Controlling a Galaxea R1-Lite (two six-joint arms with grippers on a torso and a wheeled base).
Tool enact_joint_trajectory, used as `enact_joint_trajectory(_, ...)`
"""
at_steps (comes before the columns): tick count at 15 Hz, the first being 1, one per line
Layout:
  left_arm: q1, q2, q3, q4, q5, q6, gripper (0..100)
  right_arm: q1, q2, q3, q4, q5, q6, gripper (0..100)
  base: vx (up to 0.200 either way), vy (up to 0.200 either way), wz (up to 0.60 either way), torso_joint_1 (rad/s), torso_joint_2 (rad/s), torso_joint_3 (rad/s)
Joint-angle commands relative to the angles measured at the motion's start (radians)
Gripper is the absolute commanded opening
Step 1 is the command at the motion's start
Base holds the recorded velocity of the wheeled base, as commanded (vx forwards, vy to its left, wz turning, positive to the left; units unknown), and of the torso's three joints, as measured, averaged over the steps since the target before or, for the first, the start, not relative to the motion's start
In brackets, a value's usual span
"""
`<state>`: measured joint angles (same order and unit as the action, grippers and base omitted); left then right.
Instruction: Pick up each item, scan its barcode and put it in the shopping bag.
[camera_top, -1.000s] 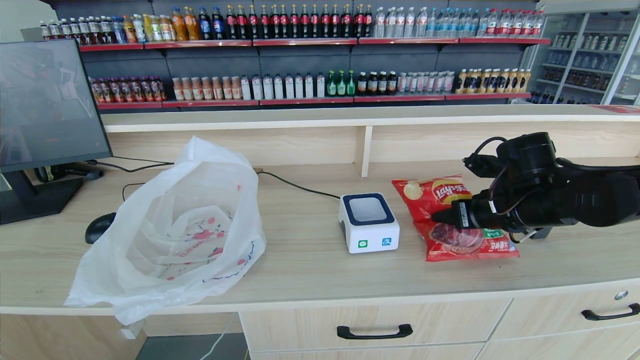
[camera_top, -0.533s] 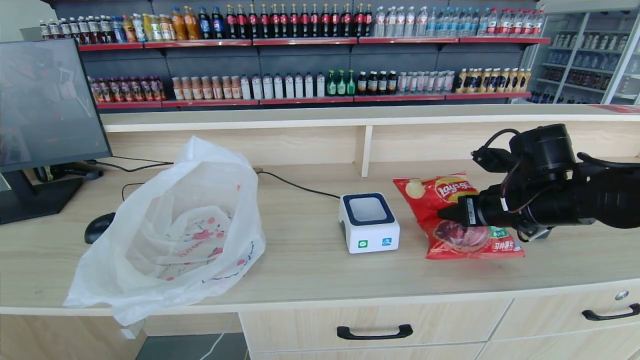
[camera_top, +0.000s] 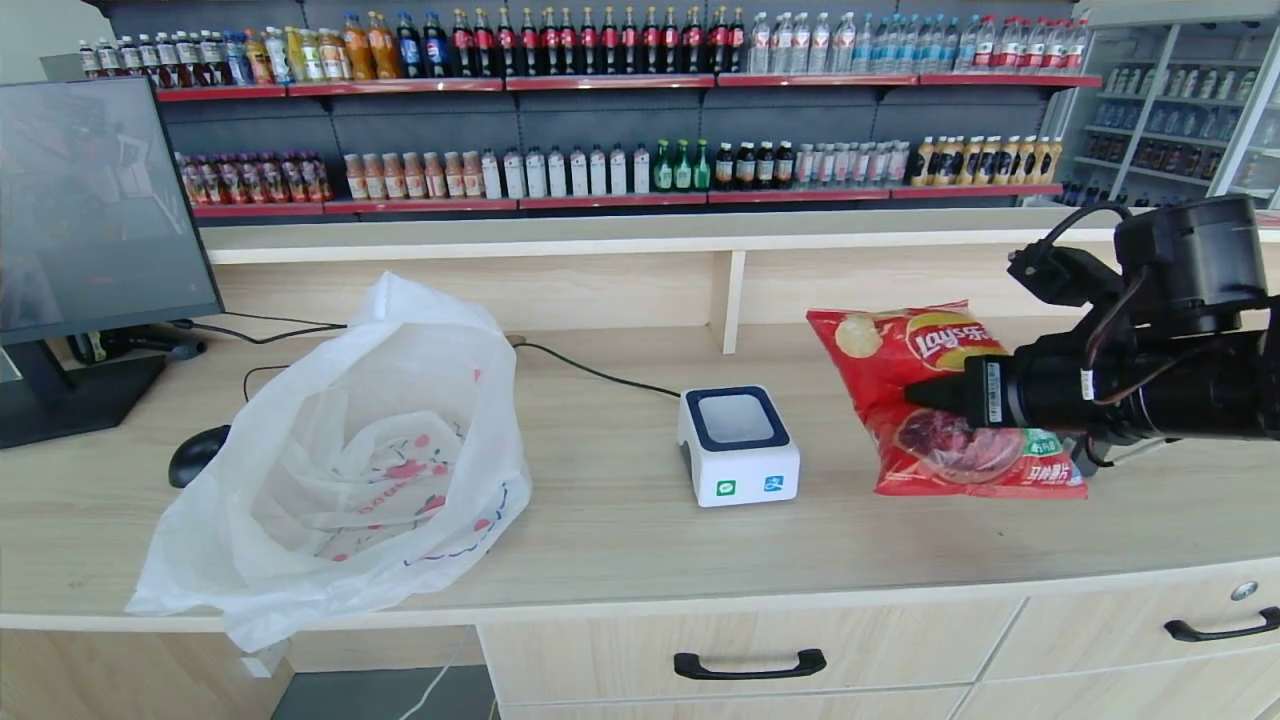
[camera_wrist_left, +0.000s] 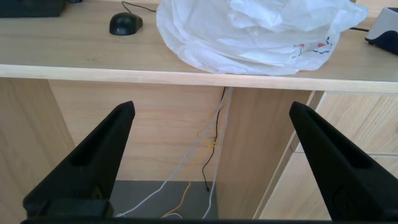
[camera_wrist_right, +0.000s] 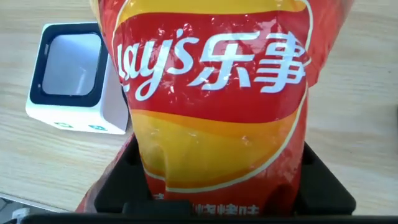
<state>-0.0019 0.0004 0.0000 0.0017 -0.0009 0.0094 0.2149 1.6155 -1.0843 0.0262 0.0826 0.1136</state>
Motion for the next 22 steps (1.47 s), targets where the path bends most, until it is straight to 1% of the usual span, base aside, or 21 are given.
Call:
enact_joint_trajectory(1, 0.0, 0.0, -0.002, 0.0, -0.001, 0.0, 100, 0.001, -0.115, 0.07, -0.002, -0.017, 0.006, 0, 0.0, 0.0, 0.0, 0.0, 0.0, 0.0)
enact_joint_trajectory(5, 0.0, 0.0, 0.0, 0.0, -0.001, 0.0, 100, 0.0, -0.295, 0.15, -0.003, -0.084, 0.017, 0, 0.0, 0.0, 0.0, 0.0, 0.0, 0.0)
enact_joint_trajectory(9, 0.0, 0.0, 0.0, 0.0, -0.001, 0.0, 100, 0.008, -0.529, 0.317, -0.012, -0.109, -0.002, 0, 0.0, 0.0, 0.0, 0.0, 0.0, 0.0)
enact_joint_trajectory(11, 0.0, 0.0, 0.0, 0.0, -0.001, 0.0, 100, 0.009, -0.602, 0.391, -0.061, -0.11, -0.012, 0, 0.0, 0.0, 0.0, 0.0, 0.0, 0.0)
enact_joint_trajectory(12, 0.0, 0.0, 0.0, 0.0, -0.001, 0.0, 100, 0.009, -0.625, 0.42, -0.109, -0.109, -0.04, 0, 0.0, 0.0, 0.0, 0.0, 0.0, 0.0)
enact_joint_trajectory(14, 0.0, 0.0, 0.0, 0.0, -0.001, -0.002, 100, 0.009, -0.62, 0.445, -0.192, -0.109, -0.042, 0, 0.0, 0.0, 0.0, 0.0, 0.0, 0.0)
enact_joint_trajectory(17, 0.0, 0.0, 0.0, 0.0, -0.001, 0.0, 100, 0.021, -0.575, 0.446, -0.226, -0.096, -0.035, 0, 0.0, 0.0, 0.0, 0.0, 0.0, 0.0)
enact_joint_trajectory(18, 0.0, 0.0, 0.0, 0.0, 0.001, 0.0, 100, 0.054, -0.54, 0.446, -0.249, -0.078, 0.001, 0, 0.0, 0.0, 0.0, 0.0, 0.0, 0.0)
enact_joint_trajectory(19, 0.0, 0.0, 0.0, 0.0, -0.001, 0.0, 100, 0.067, -0.528, 0.446, -0.264, -0.075, 0.018, 0, 0.0, 0.0, 0.0, 0.0, 0.0, 0.0)
enact_joint_trajectory(22, 0.0, 0.0, 0.0, 0.0, -0.001, 0.0, 100, 0.285, -0.468, 0.489, -0.437, -0.069, 0.212, 0, 0.0, 0.0, 0.0, 0.0, 0.0, 0.0)
